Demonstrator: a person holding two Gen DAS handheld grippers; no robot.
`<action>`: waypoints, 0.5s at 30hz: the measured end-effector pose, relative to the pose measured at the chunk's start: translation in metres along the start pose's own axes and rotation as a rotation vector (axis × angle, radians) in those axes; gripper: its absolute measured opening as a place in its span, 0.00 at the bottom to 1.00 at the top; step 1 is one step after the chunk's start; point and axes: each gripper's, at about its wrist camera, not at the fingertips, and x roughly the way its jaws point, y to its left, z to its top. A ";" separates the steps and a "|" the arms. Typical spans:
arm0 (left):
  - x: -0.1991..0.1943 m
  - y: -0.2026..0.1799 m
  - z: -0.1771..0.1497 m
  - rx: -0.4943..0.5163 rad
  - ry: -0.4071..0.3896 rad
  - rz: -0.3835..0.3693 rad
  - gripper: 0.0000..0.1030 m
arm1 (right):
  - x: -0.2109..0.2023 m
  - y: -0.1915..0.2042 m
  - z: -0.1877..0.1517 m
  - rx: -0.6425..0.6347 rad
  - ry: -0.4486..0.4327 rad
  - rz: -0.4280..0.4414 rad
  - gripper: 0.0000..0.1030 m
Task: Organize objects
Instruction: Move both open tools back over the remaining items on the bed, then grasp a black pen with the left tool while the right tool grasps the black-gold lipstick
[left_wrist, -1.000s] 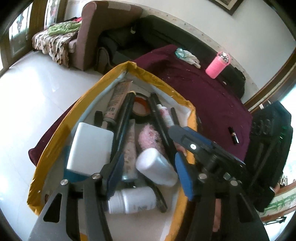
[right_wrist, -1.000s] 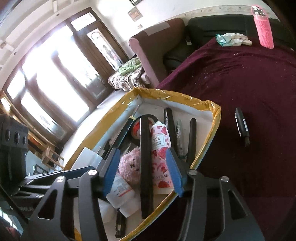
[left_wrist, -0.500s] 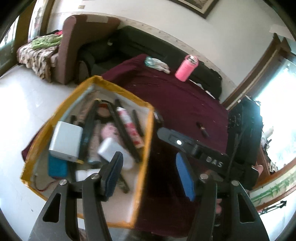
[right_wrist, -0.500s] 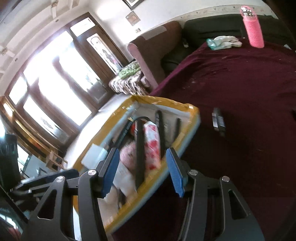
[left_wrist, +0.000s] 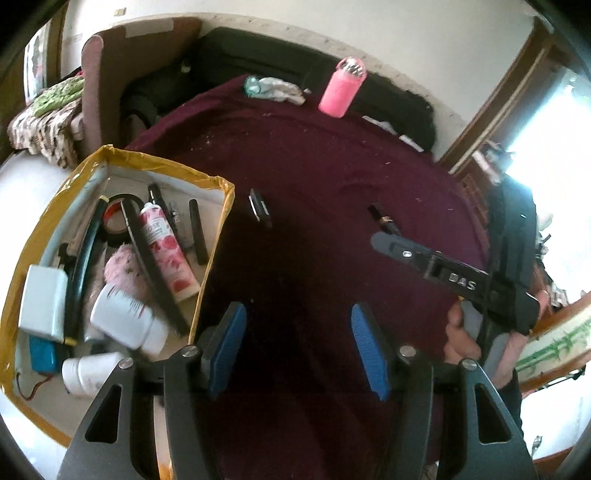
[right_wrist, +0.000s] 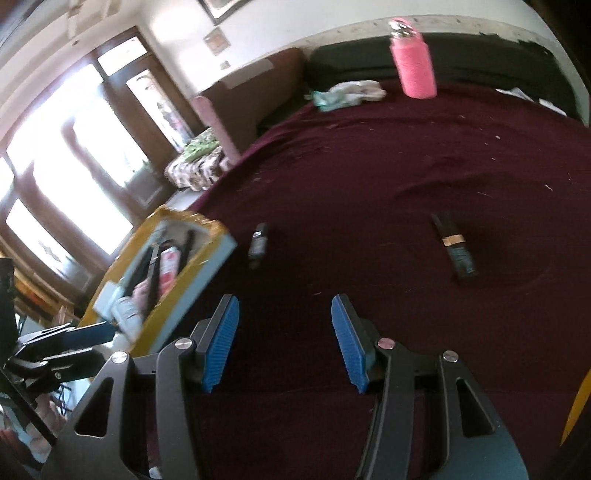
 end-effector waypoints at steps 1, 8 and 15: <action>0.007 -0.002 0.007 0.005 0.003 0.020 0.52 | 0.002 -0.009 0.002 0.012 -0.008 -0.006 0.50; 0.054 -0.006 0.032 -0.002 0.055 0.109 0.52 | 0.002 -0.050 -0.007 0.137 -0.036 -0.017 0.50; 0.101 -0.009 0.075 -0.024 0.092 0.230 0.52 | -0.009 -0.048 -0.006 0.136 -0.079 -0.069 0.50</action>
